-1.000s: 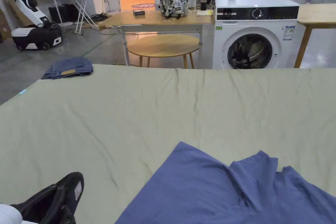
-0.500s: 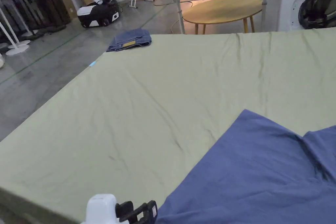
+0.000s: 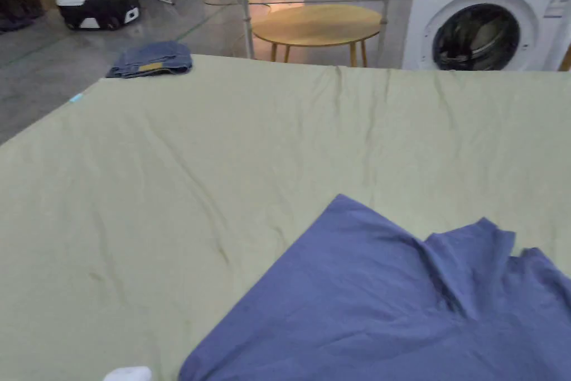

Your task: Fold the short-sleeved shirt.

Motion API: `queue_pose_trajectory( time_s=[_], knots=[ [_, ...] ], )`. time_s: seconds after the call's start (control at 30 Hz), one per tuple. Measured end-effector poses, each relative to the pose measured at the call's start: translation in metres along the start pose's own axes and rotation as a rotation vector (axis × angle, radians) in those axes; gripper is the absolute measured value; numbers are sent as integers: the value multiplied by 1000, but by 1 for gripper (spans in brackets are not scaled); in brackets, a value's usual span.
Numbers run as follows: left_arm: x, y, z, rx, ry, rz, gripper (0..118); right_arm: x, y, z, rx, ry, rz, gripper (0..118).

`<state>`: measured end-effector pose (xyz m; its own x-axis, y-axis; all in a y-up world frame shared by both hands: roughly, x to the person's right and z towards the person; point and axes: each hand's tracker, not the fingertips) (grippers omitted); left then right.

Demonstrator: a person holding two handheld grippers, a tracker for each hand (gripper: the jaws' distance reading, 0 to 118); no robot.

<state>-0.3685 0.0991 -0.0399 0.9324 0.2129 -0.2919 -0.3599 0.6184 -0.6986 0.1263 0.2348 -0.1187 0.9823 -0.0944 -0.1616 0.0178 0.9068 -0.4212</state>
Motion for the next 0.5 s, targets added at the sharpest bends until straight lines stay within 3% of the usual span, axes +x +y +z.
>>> queue_pose_trajectory(
  time_s=[0.03, 0.07, 0.1, 0.17, 0.27, 0.43, 0.5],
  knots=[
    [2, 1, 0, -5, 3, -19, 1, 3, 6, -10, -28, 4, 19, 24],
    [-3, 2, -2, -20, 9, -32, 1, 8, 16, -27, -86, 13, 45, 56],
    [-5, 4, -3, -24, 3, -8, 1, 15, 25, -44, -134, 22, 73, 68],
    [-9, 4, -4, -36, -11, 29, 1, 25, 42, -83, -201, 60, 81, 67],
    [-10, 3, -2, -25, -15, 25, 1, 49, 60, -159, -352, 113, 19, 67],
    [9, 6, 8, -30, -14, 35, 1, 75, 46, -275, -617, 80, -22, 67],
    [0, 6, 4, -30, -13, 39, 1, 81, 32, -301, -676, 95, -73, 67]
  ],
)
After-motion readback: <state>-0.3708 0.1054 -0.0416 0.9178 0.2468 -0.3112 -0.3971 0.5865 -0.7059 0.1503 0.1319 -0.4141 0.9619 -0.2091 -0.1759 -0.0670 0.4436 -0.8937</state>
